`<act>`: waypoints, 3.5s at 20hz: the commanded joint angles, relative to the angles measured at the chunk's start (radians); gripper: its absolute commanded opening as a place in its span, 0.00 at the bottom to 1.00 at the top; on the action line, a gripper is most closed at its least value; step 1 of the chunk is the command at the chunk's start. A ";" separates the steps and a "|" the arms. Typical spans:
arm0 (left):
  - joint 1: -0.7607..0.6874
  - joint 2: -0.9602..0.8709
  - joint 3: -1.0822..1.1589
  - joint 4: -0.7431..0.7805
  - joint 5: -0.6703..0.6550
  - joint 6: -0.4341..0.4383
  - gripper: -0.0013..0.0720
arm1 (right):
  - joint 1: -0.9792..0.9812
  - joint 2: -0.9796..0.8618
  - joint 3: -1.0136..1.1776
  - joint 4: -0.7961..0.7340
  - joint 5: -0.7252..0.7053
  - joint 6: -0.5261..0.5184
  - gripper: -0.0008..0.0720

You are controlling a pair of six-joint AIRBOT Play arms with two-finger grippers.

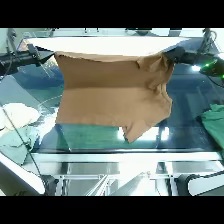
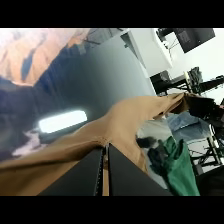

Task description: Fold the shirts.

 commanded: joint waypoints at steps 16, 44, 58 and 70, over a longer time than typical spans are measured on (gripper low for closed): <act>-0.060 -0.119 0.010 0.632 -0.124 -0.131 0.42 | -0.074 -0.157 -0.086 -0.401 0.254 0.129 0.18; -0.141 0.055 -0.354 0.878 -0.270 -0.264 0.06 | 0.023 0.329 -0.959 -0.152 0.028 0.227 0.04; -0.046 0.159 -0.562 0.919 -0.372 -0.211 0.06 | -0.180 0.542 -1.016 -0.297 0.248 0.285 0.54; -0.058 0.159 -0.605 0.921 -0.351 -0.166 0.06 | 0.156 0.313 -1.063 0.030 -0.038 0.187 0.09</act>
